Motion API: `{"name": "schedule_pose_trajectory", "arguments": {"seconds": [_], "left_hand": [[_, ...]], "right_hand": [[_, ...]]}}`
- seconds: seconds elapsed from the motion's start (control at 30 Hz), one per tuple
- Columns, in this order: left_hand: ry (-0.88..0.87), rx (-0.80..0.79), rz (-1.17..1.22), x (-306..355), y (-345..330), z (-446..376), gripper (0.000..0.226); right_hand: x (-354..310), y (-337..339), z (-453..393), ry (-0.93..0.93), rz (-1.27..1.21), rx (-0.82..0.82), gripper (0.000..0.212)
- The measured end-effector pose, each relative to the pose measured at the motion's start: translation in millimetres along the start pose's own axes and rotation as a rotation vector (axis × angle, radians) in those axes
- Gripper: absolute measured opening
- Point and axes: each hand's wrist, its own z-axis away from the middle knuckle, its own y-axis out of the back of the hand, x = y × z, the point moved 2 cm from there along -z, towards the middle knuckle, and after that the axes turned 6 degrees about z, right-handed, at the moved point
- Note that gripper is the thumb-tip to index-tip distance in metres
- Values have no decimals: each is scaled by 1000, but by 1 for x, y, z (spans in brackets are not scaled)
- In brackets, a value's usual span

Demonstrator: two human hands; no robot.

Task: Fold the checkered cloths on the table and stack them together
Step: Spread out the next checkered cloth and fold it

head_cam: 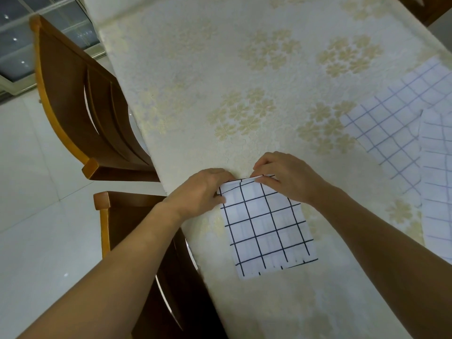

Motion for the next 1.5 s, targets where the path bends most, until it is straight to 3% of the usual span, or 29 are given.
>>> {"name": "schedule_pose_trajectory", "arguments": {"seconds": [0.07,0.2,0.47,0.57,0.8,1.1,1.2,1.37,1.5], "left_hand": [[-15,36,-22,3,0,-3,34],[17,120,-127,10,-1,-13,45],[76,34,-238,31,-5,-22,53],[135,-2,-277,37,-9,-12,57],[146,60,-356,81,-7,20,67],[32,144,-354,106,-54,67,77],[13,140,-303,111,-70,73,70],[7,113,-323,104,-98,83,52],[0,81,-334,98,-114,90,48]], "right_hand": [[-1,0,-1,18,28,-21,24],[-6,2,-4,47,113,-25,20],[-25,7,0,146,298,59,28],[-25,4,7,85,324,26,38],[-38,6,41,50,349,150,55],[-57,-13,111,44,392,175,71],[-54,-26,127,34,394,162,74],[-53,-44,147,32,407,154,53],[-54,-58,159,0,385,121,58]]}}
